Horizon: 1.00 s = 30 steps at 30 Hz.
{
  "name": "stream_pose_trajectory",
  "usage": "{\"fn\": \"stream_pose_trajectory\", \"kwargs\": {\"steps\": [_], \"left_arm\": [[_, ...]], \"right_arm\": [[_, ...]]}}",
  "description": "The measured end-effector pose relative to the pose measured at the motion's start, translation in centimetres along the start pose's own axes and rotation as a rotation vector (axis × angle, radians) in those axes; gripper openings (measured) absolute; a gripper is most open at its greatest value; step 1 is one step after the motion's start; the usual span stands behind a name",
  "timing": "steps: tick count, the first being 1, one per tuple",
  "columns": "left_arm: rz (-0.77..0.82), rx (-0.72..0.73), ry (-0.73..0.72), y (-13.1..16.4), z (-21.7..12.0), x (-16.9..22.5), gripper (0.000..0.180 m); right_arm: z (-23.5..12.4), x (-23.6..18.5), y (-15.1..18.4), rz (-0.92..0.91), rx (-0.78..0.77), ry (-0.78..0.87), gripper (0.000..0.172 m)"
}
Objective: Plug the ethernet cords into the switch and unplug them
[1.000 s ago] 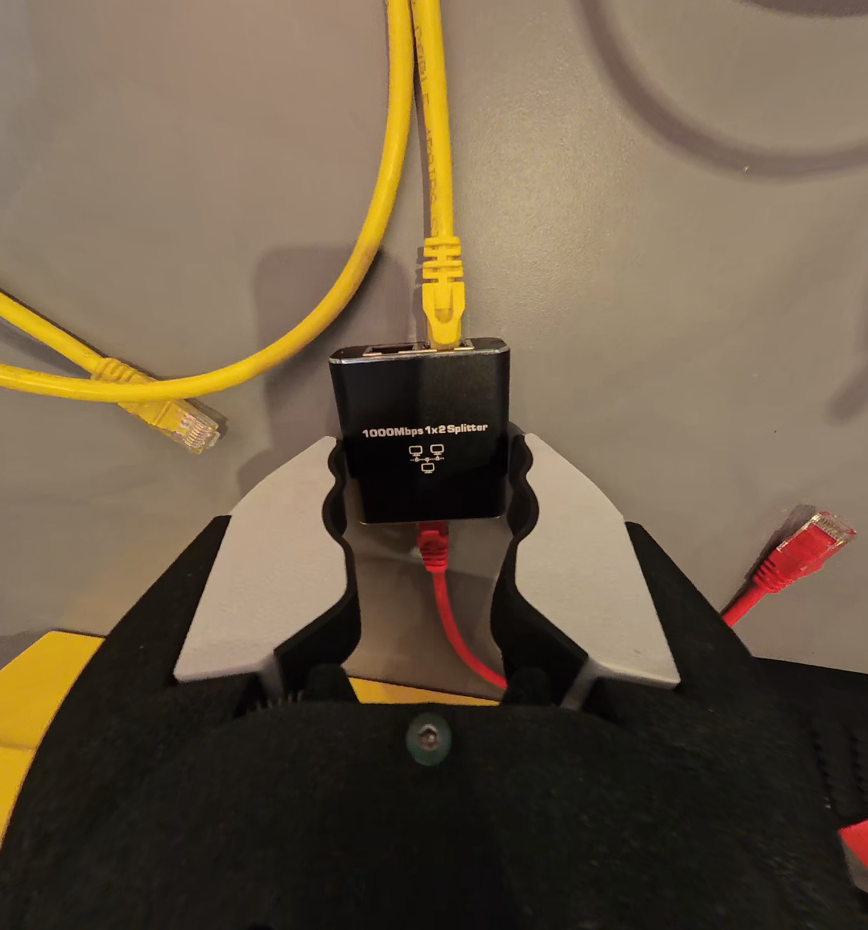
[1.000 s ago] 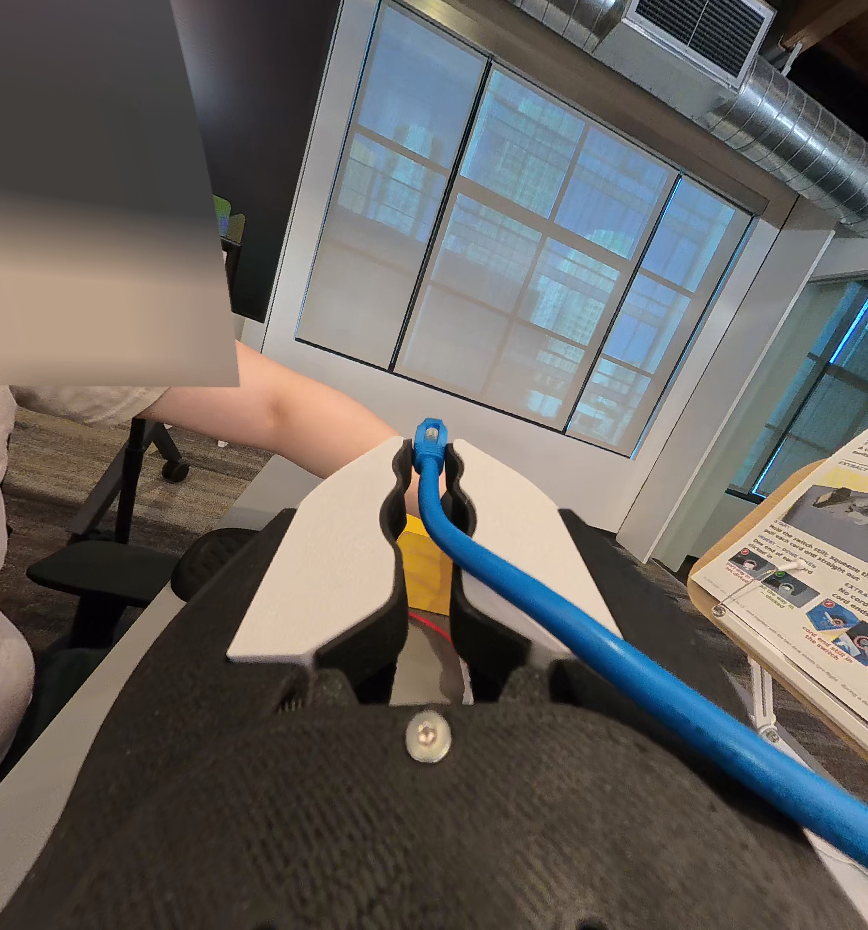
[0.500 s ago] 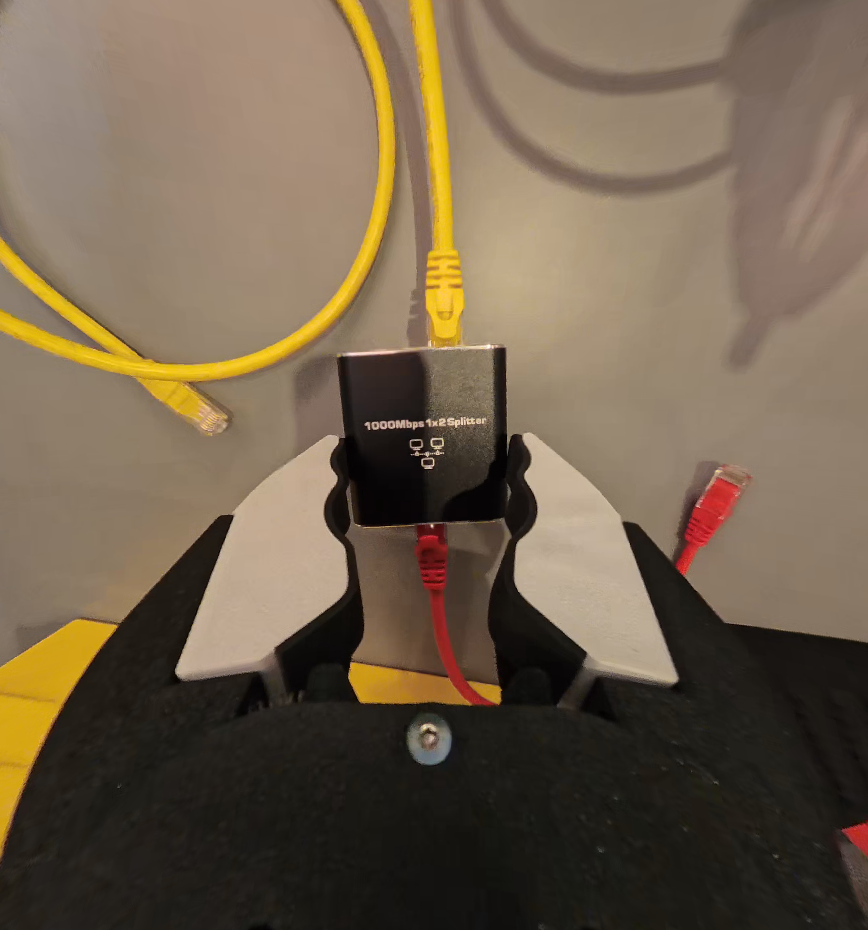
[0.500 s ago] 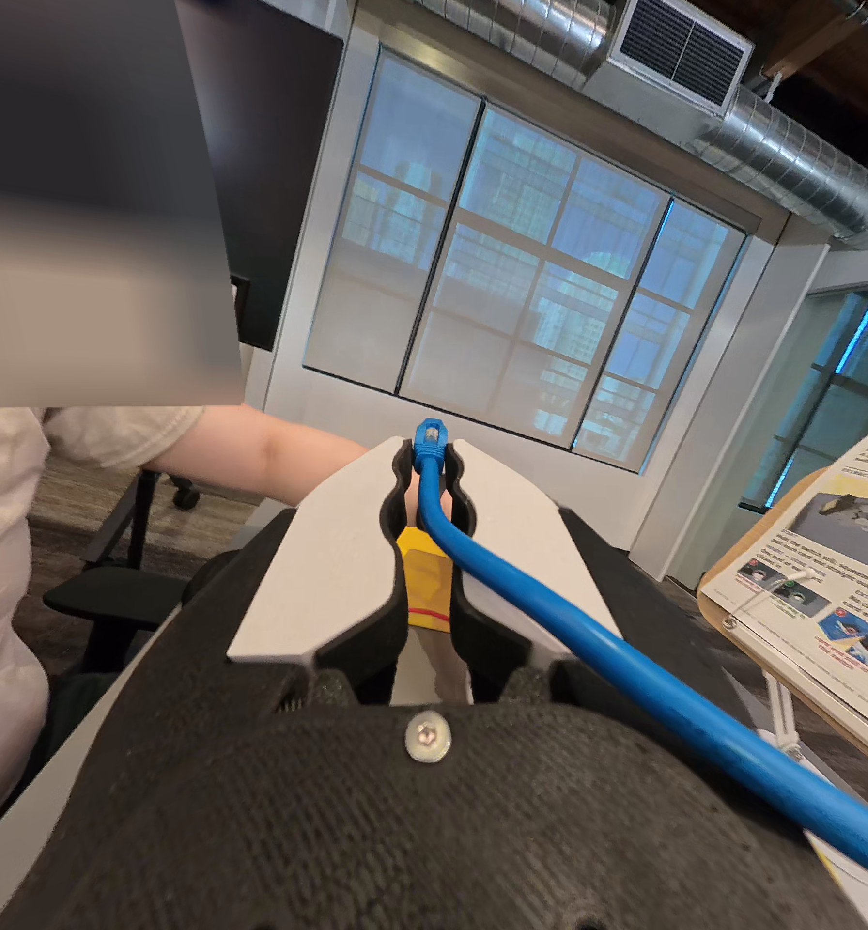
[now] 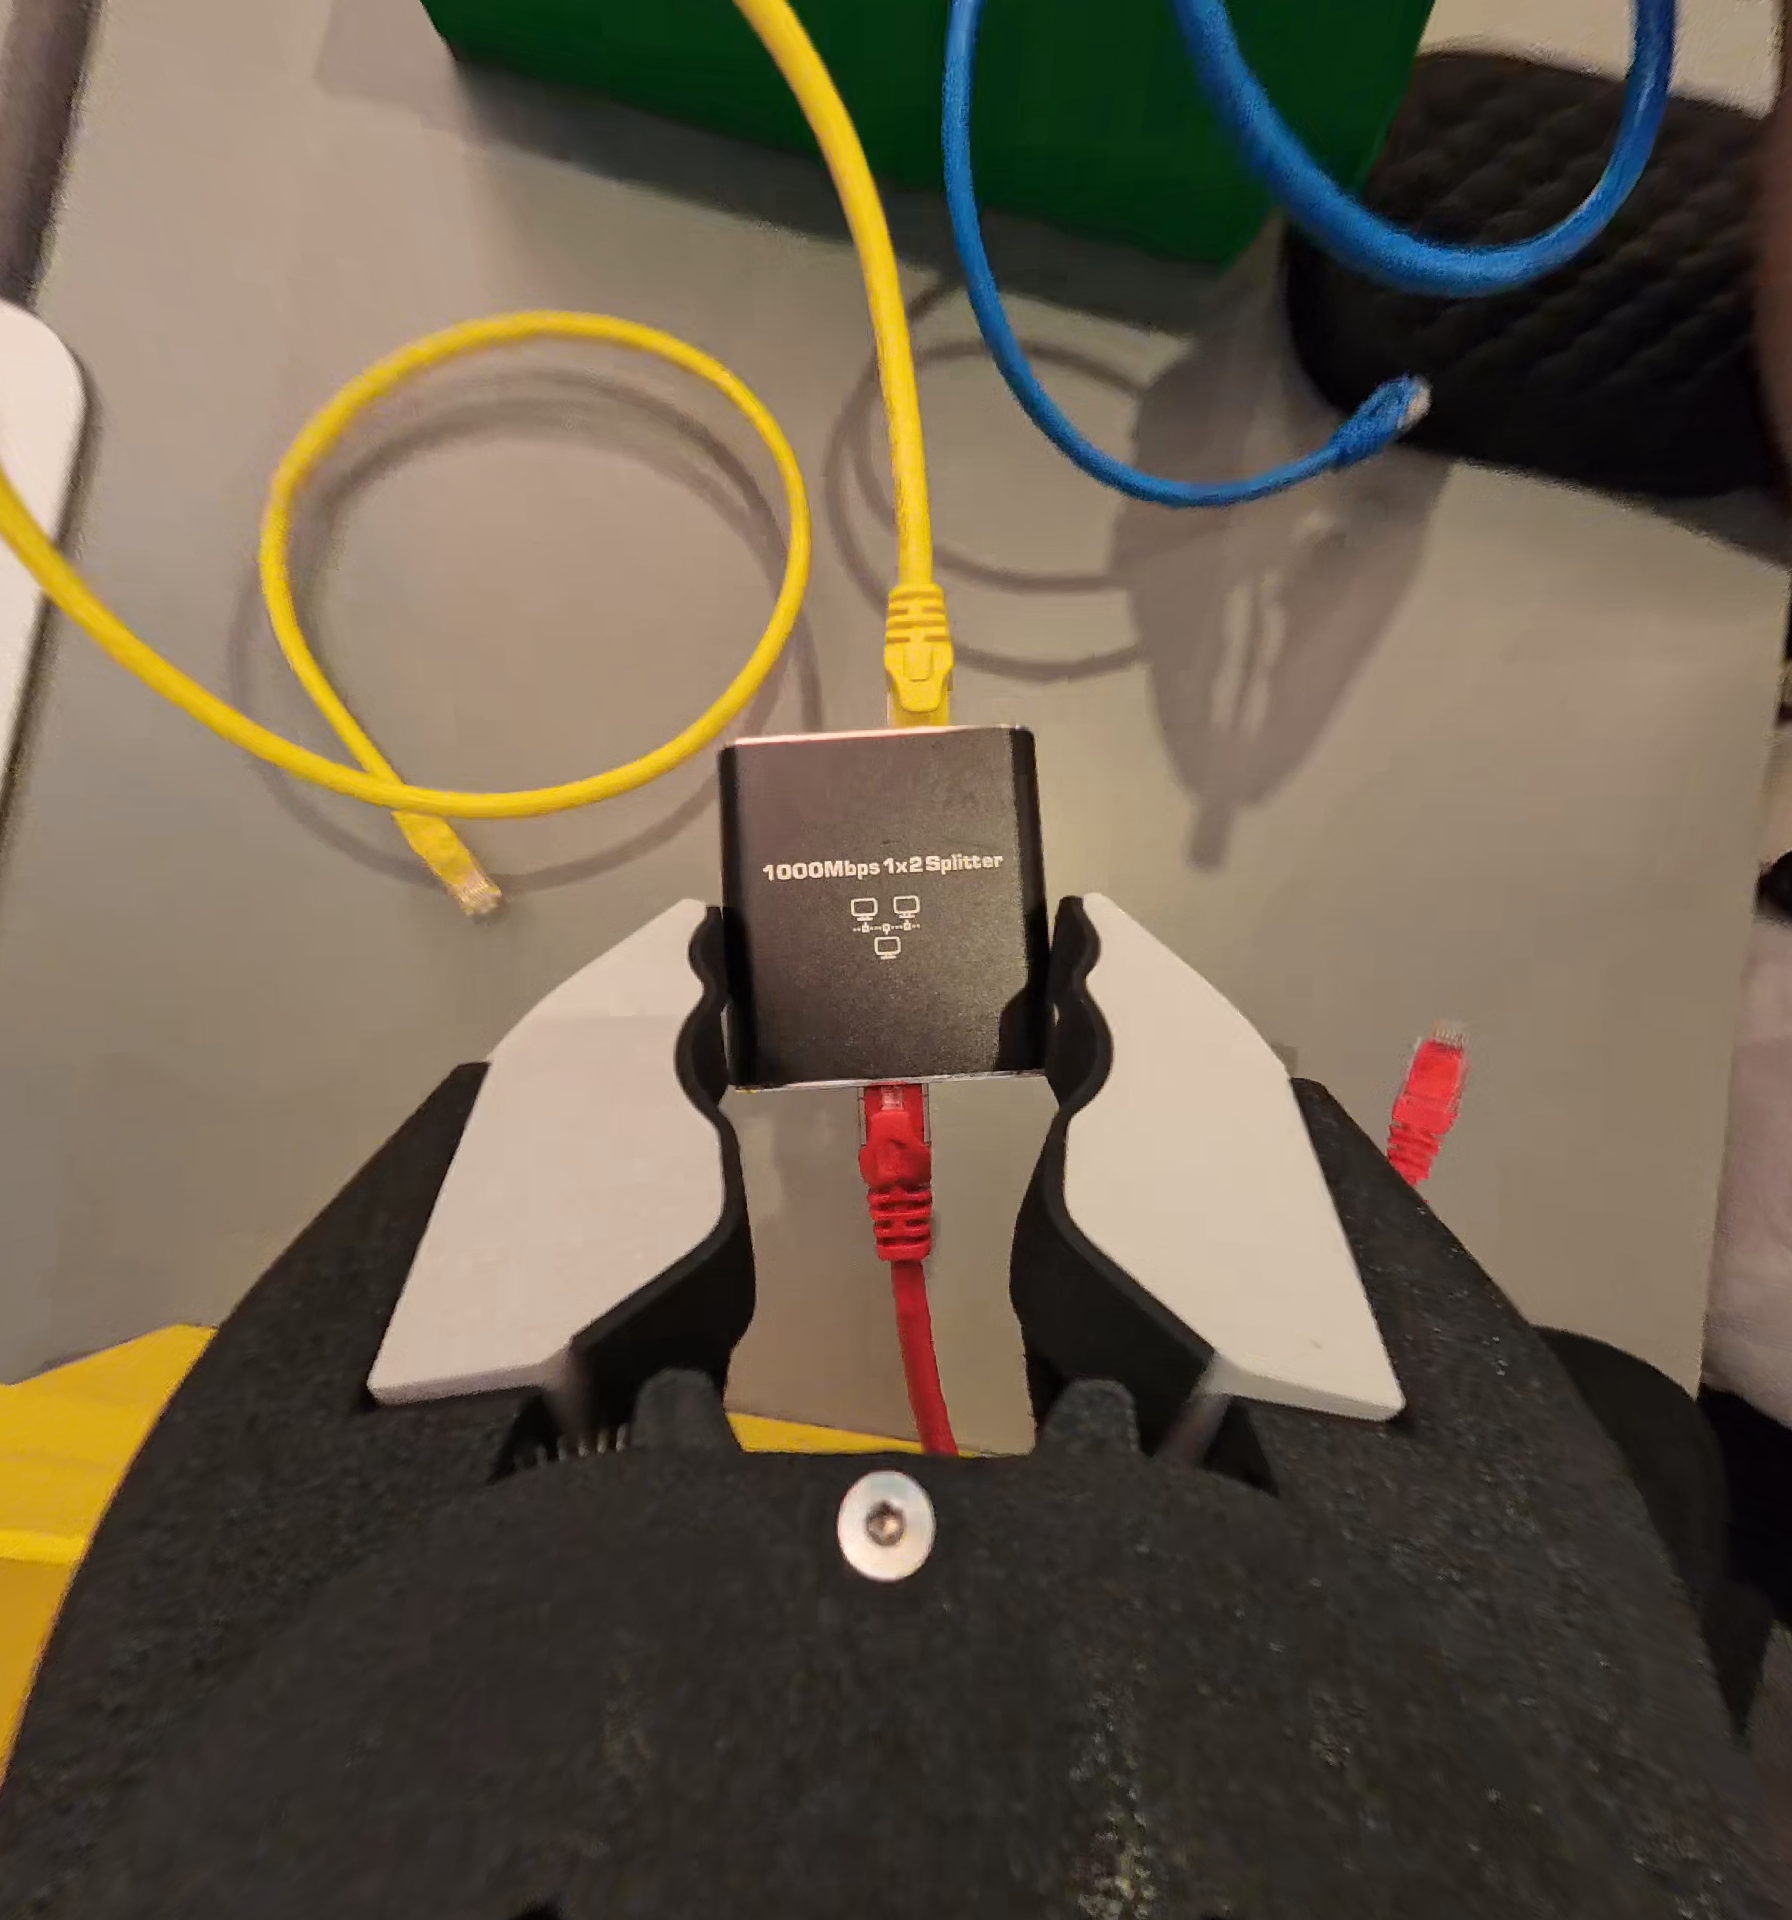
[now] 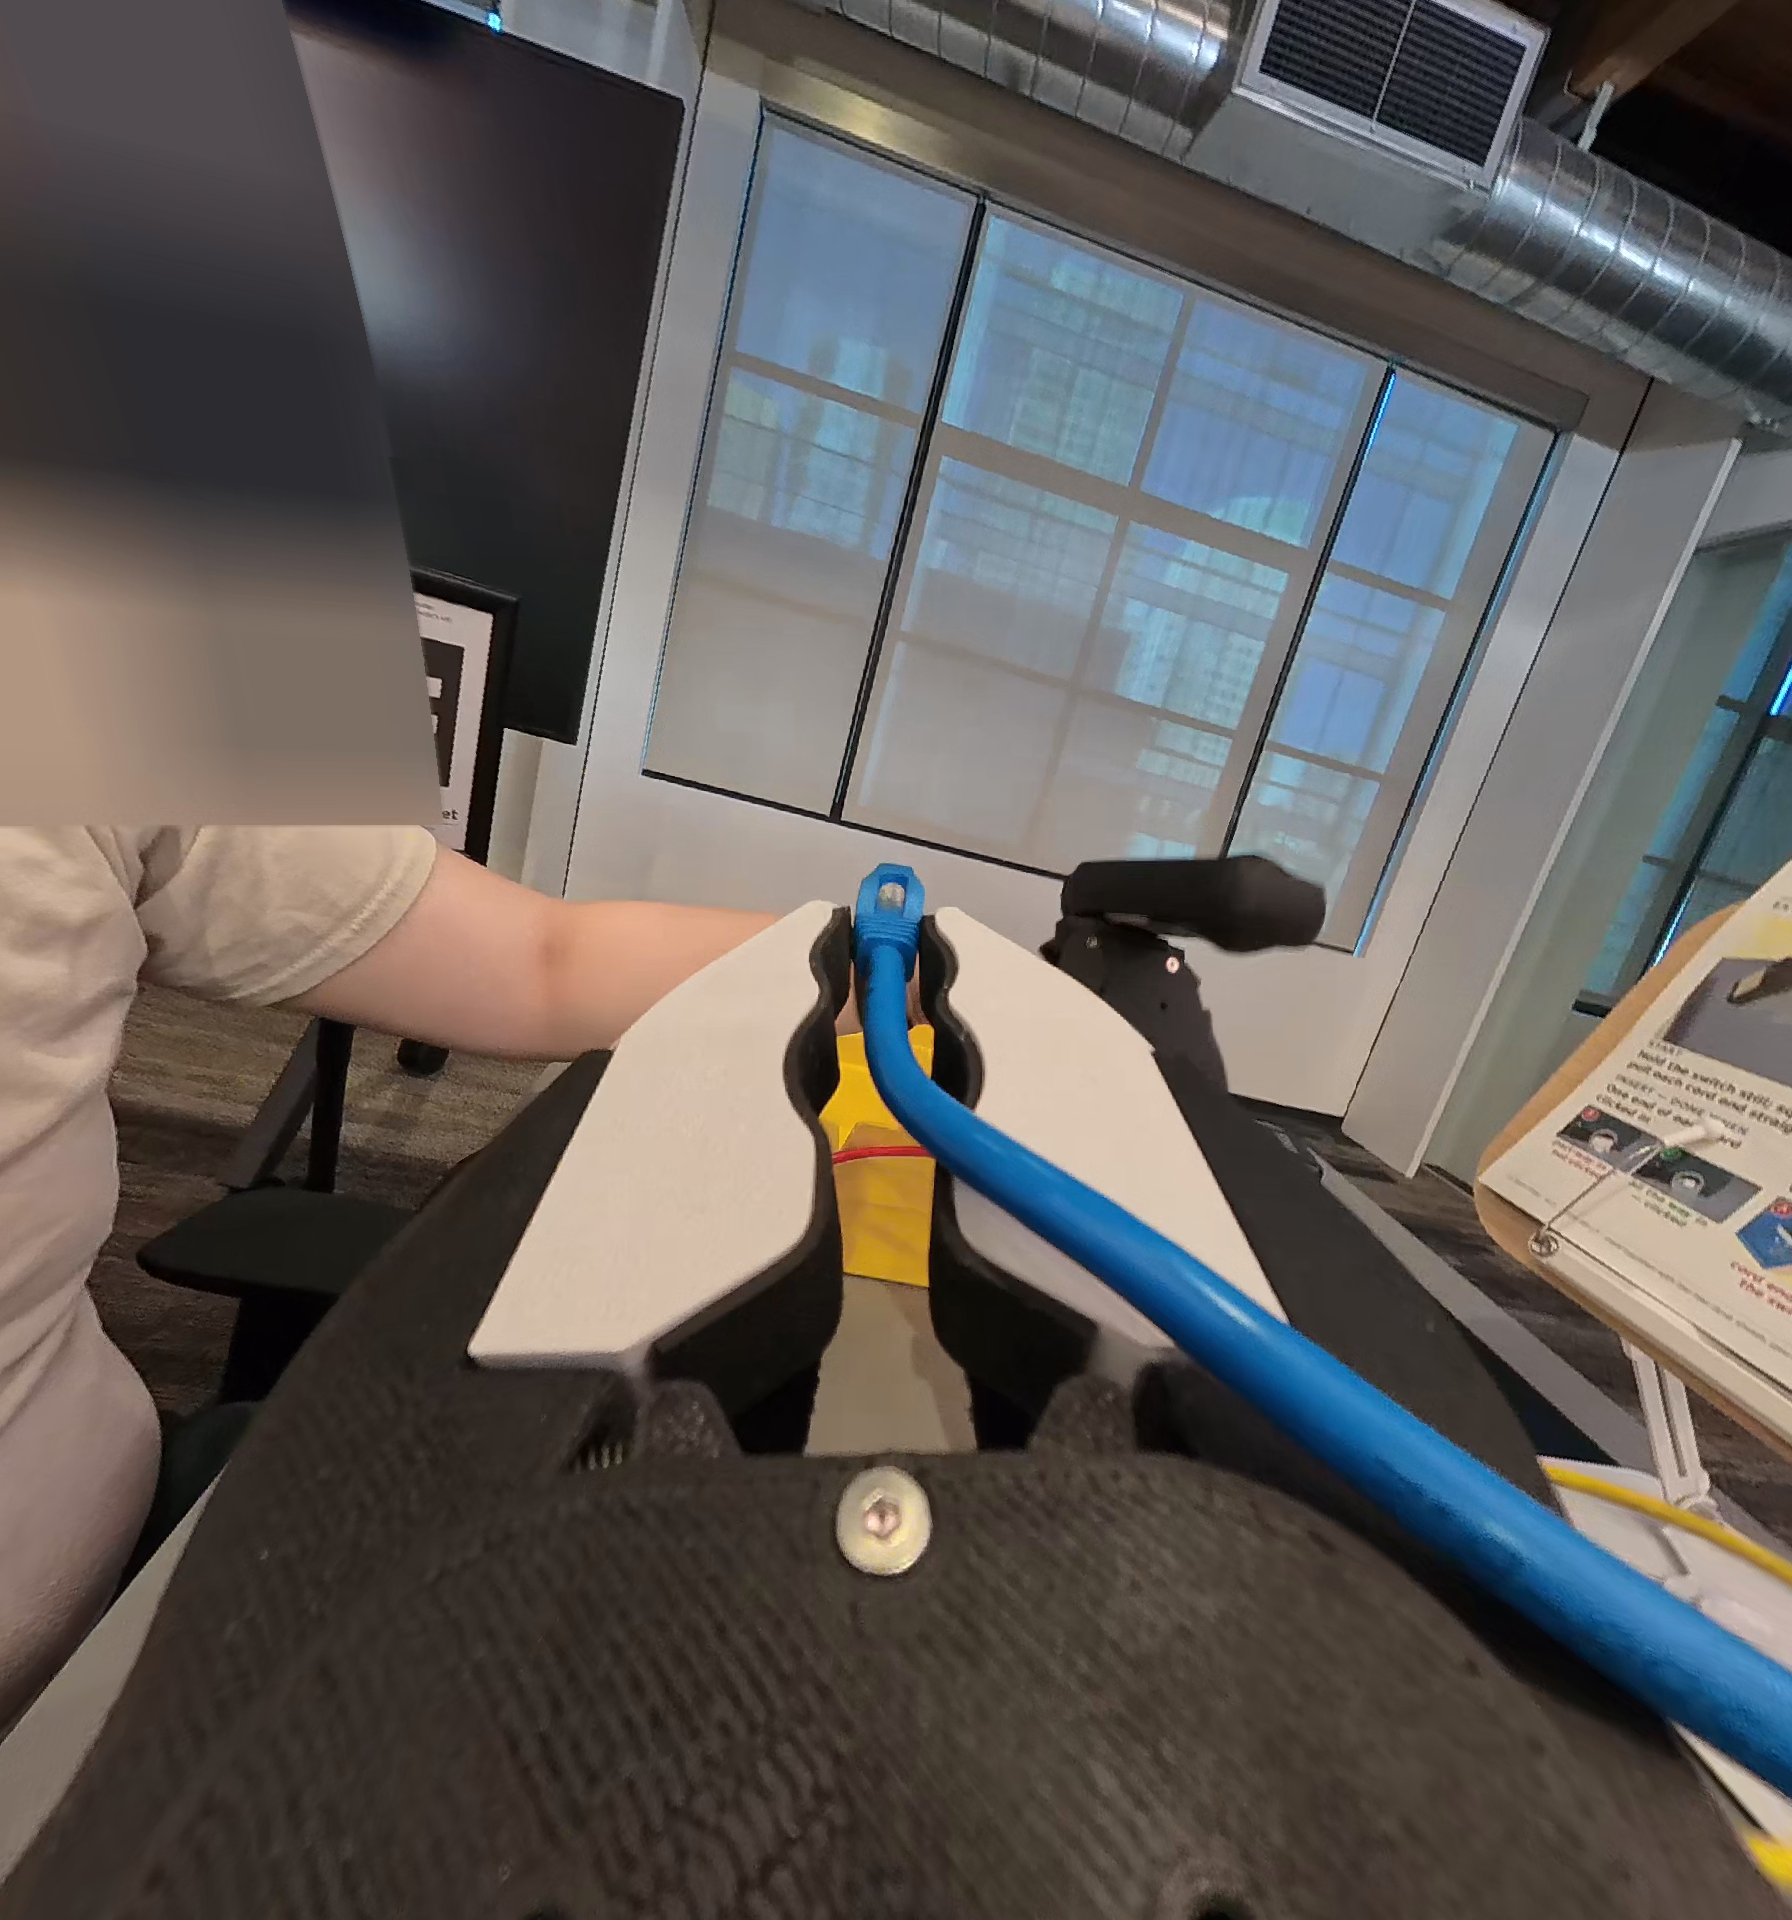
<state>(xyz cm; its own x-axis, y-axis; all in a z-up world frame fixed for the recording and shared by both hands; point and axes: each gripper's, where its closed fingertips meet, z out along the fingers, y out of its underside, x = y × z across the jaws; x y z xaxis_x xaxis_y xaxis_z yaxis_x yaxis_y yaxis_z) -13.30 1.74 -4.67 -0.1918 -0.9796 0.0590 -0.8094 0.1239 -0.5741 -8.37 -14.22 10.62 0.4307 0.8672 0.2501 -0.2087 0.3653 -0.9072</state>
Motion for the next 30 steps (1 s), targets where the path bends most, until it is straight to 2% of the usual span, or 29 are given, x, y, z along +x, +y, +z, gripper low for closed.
{"fn": "stream_pose_trajectory", "kwargs": {"steps": [2, 8, 21, 27, 30], "left_arm": [[-0.005, -0.028, 0.021, 0.7, 1.0, 0.4, 0.06], [-0.032, 0.033, 0.061, 0.2, 1.8, 1.0, 0.06], [-0.04, 0.299, -0.011, -3.6, -4.2, -0.2, 0.059], [0.011, 0.365, -0.017, -5.1, -6.7, 1.0, 0.059], [0.035, 0.343, -0.018, -5.3, -6.8, 1.5, 0.059]], "right_arm": [[0.0, 0.1, 0.2, 0.002, -0.007, 0.006, 0.013], [0.0, 0.1, 0.2, 0.002, -0.017, 0.003, 0.013], [0.8, 0.3, 1.9, 0.058, -0.087, -0.004, 0.014], [1.1, 0.2, 2.5, 0.068, -0.111, -0.011, 0.013], [1.1, 0.3, 2.5, 0.072, -0.11, -0.01, 0.013]]}}
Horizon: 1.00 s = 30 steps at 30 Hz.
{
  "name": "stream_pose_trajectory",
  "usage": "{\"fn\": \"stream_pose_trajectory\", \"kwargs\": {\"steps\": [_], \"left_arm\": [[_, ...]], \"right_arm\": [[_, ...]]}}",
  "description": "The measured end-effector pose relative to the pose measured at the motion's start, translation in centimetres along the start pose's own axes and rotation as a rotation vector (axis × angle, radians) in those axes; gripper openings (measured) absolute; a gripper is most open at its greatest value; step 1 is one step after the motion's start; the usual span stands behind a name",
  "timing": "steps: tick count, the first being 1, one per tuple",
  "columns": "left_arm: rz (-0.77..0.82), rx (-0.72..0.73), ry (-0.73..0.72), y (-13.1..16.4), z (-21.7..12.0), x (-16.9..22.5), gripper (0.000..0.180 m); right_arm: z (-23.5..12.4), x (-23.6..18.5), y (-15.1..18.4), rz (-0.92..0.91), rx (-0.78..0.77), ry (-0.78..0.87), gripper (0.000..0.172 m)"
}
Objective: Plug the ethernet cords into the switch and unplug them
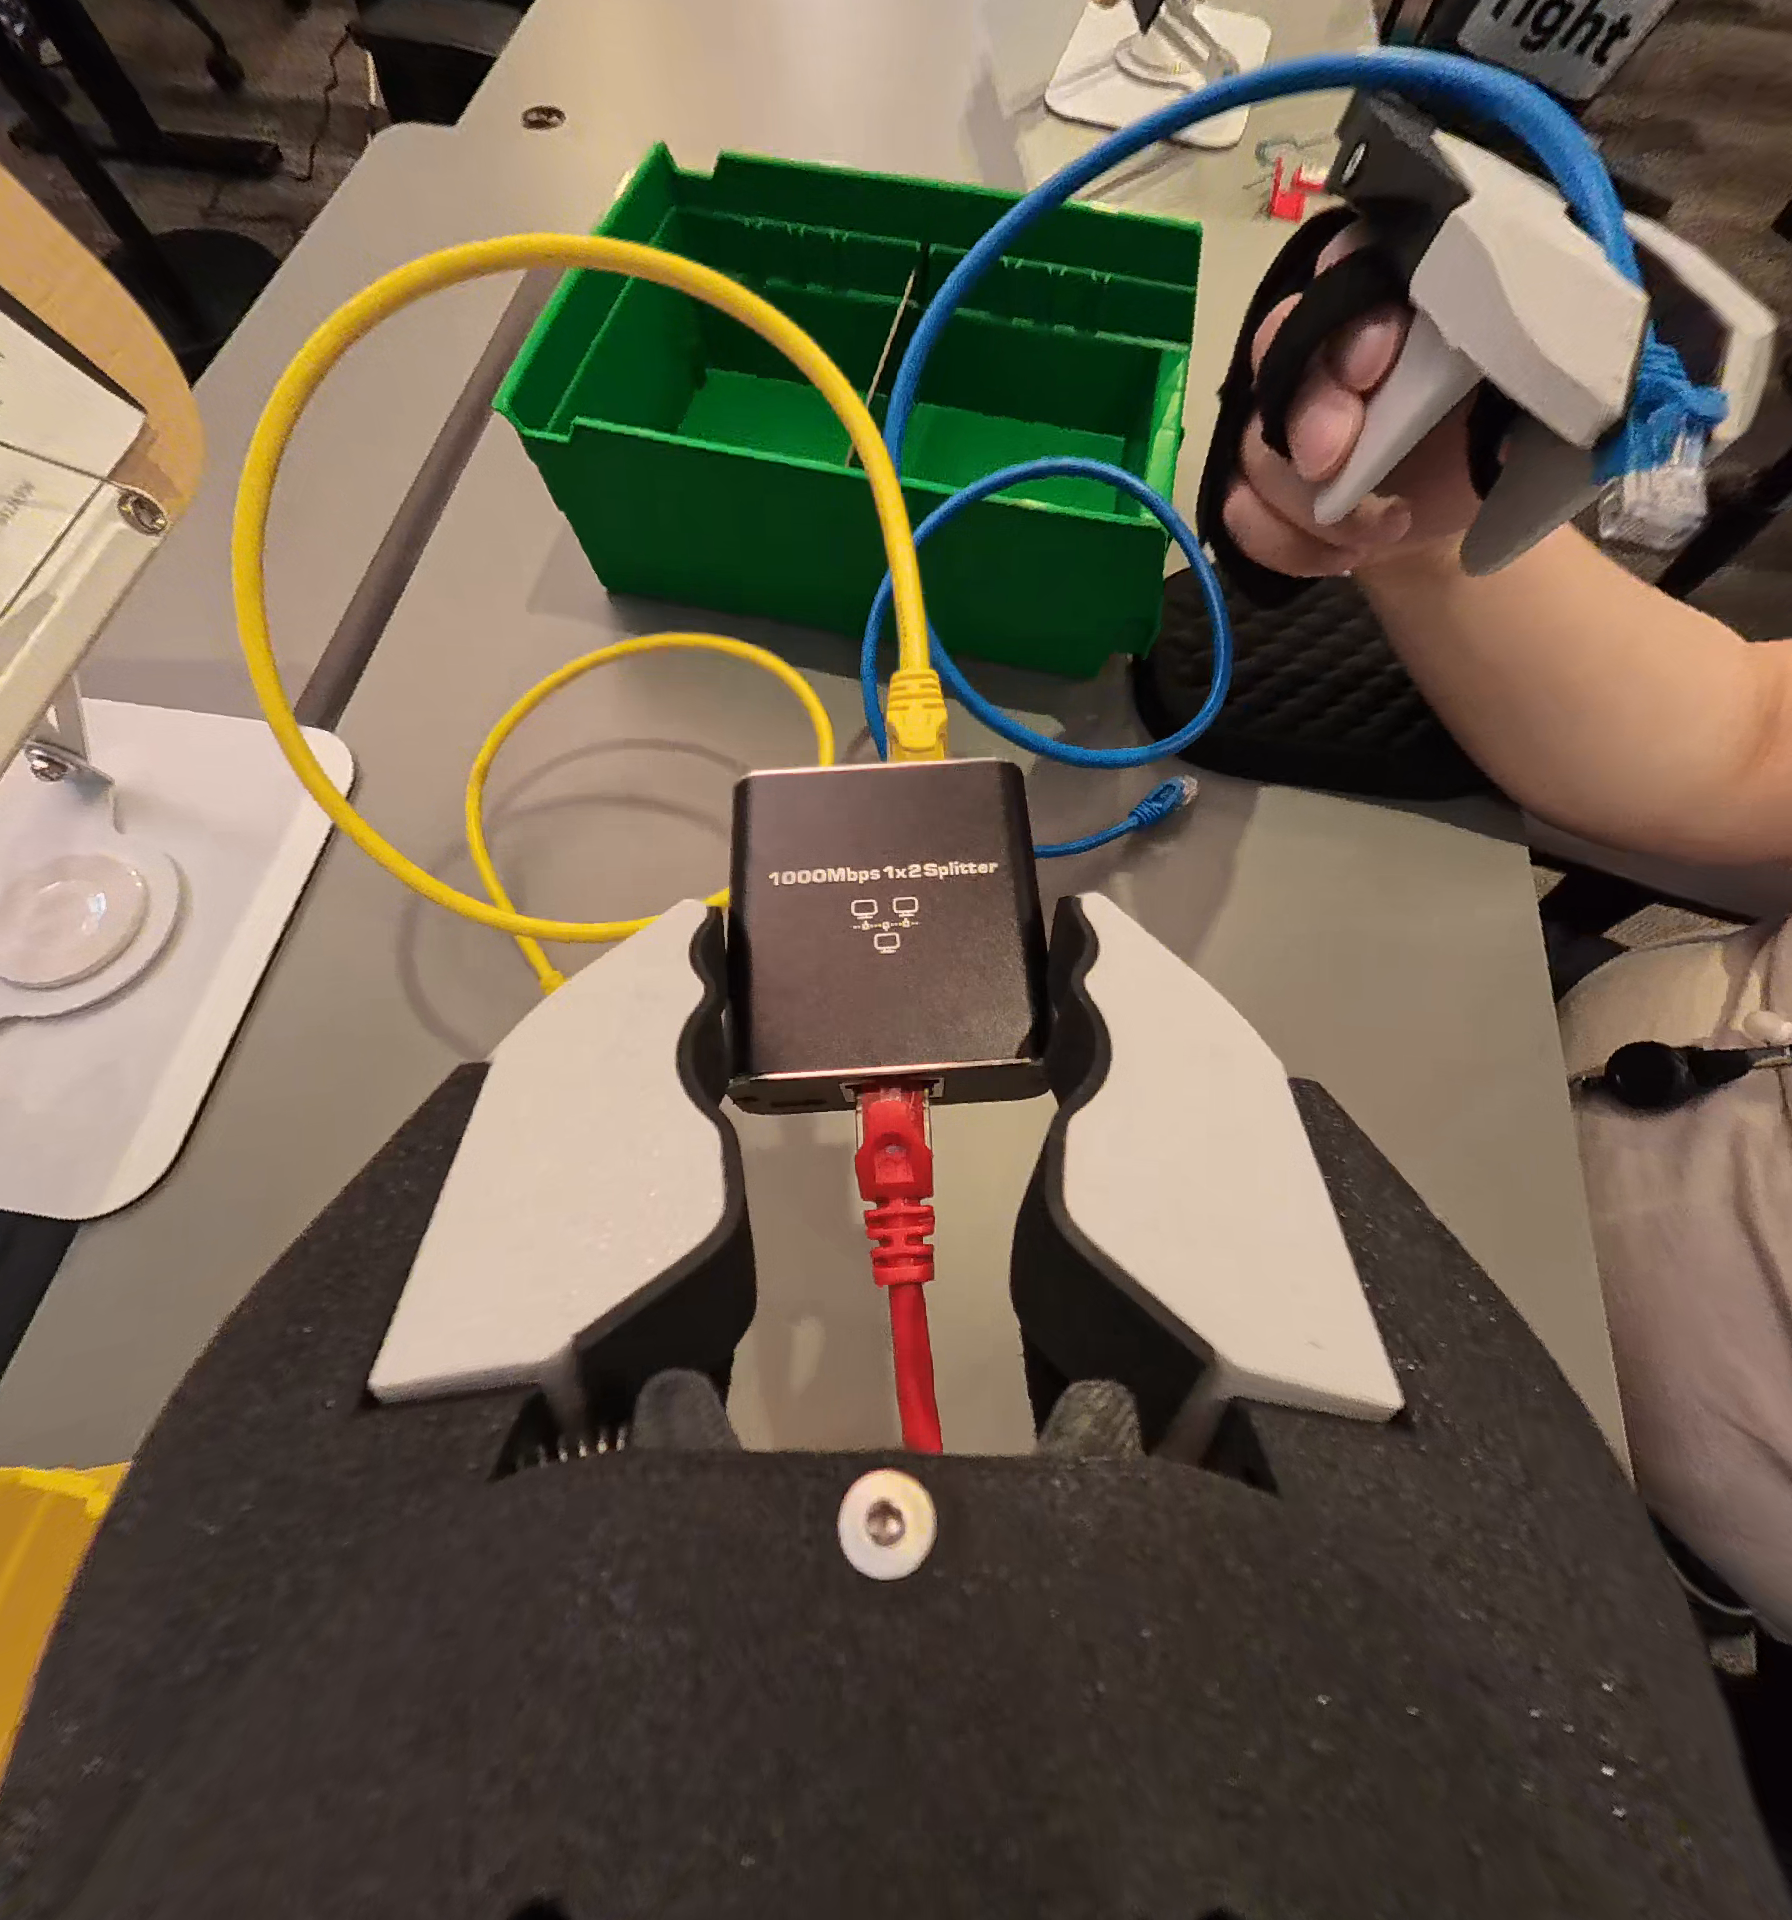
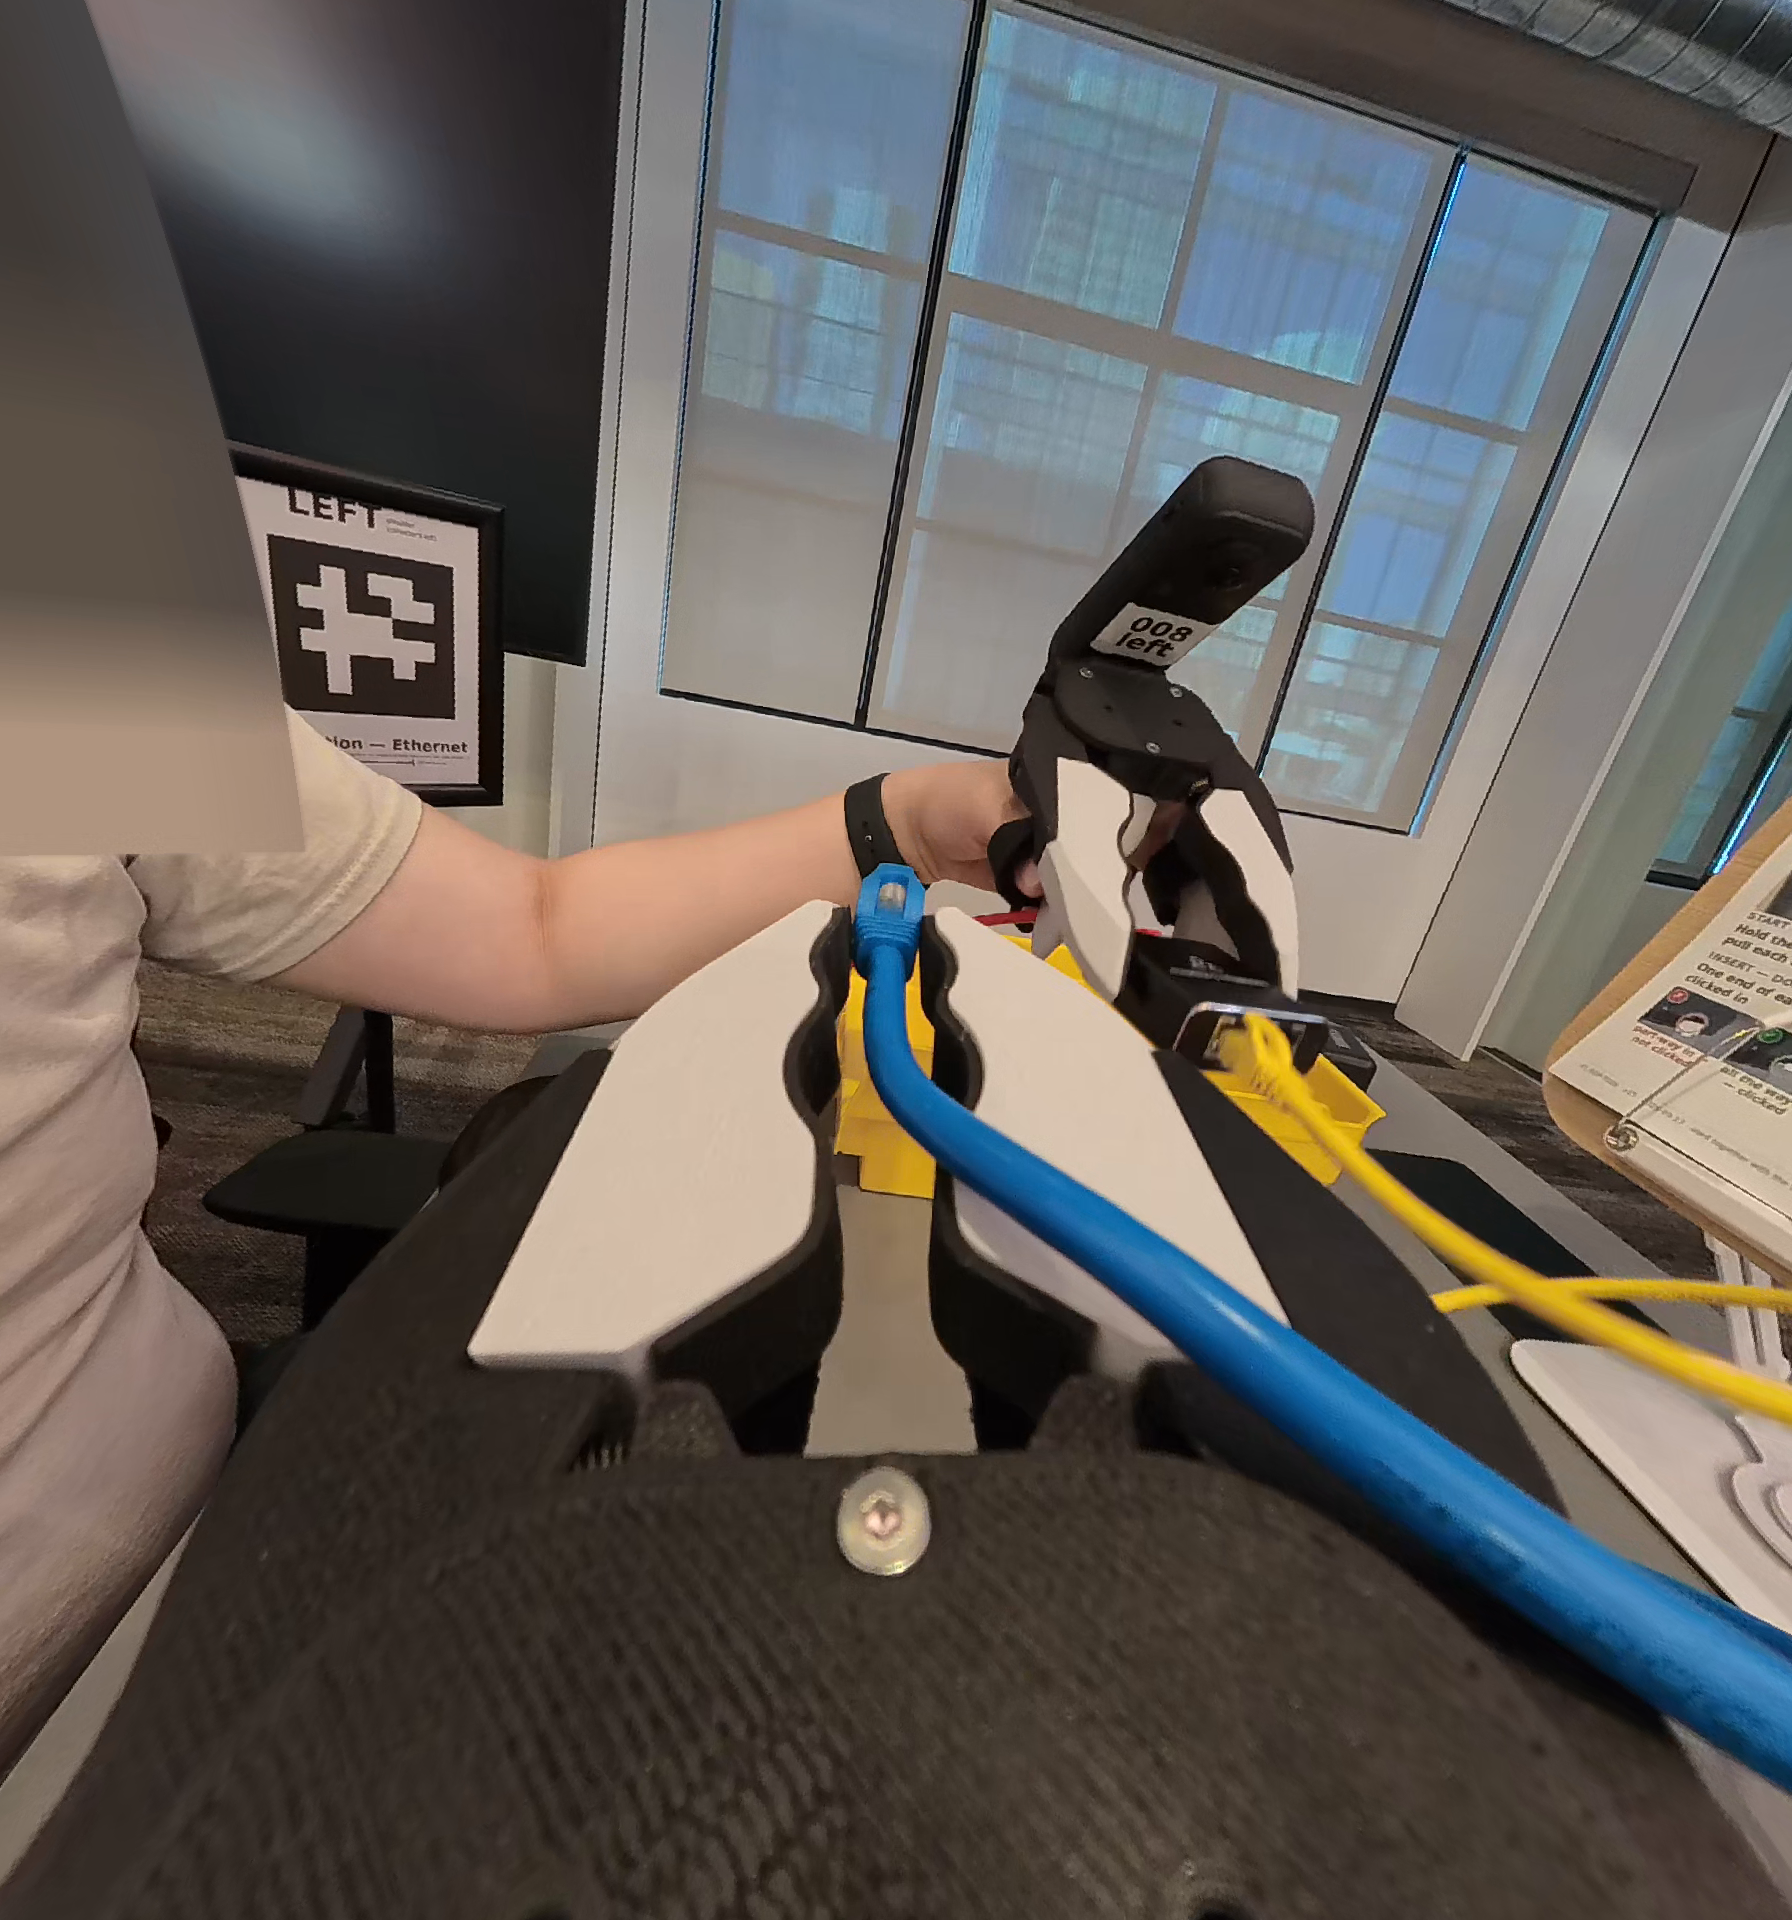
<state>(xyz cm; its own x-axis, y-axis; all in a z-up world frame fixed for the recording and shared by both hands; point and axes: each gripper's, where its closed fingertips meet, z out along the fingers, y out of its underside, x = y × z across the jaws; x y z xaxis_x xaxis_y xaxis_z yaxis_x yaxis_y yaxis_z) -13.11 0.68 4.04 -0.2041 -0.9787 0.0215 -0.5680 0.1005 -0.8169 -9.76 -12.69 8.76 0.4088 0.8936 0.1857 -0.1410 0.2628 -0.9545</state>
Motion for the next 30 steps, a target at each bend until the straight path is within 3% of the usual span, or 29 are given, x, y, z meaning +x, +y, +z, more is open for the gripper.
{"fn": "stream_pose_trajectory", "kwargs": {"steps": [7, 18, 25, 30], "left_arm": [[-0.014, -0.145, 0.031, 2.7, 4.0, 0.1, 0.059], [-0.02, -0.599, 0.042, 12.8, 10.4, -0.8, 0.059], [-0.019, -0.731, 0.031, 15.6, 11.5, -0.8, 0.059], [0.009, -0.759, 0.011, 15.5, 11.7, -0.8, 0.061]], "right_arm": [[-0.4, -0.3, -0.2, 0.005, 0.005, -0.022, 0.013], [-1.1, -1.2, -0.6, 0.008, -0.004, -0.072, 0.014], [-1.1, -1.8, -0.8, -0.006, -0.015, -0.091, 0.014], [-0.9, -2.0, -0.7, -0.013, -0.026, -0.095, 0.014]]}}
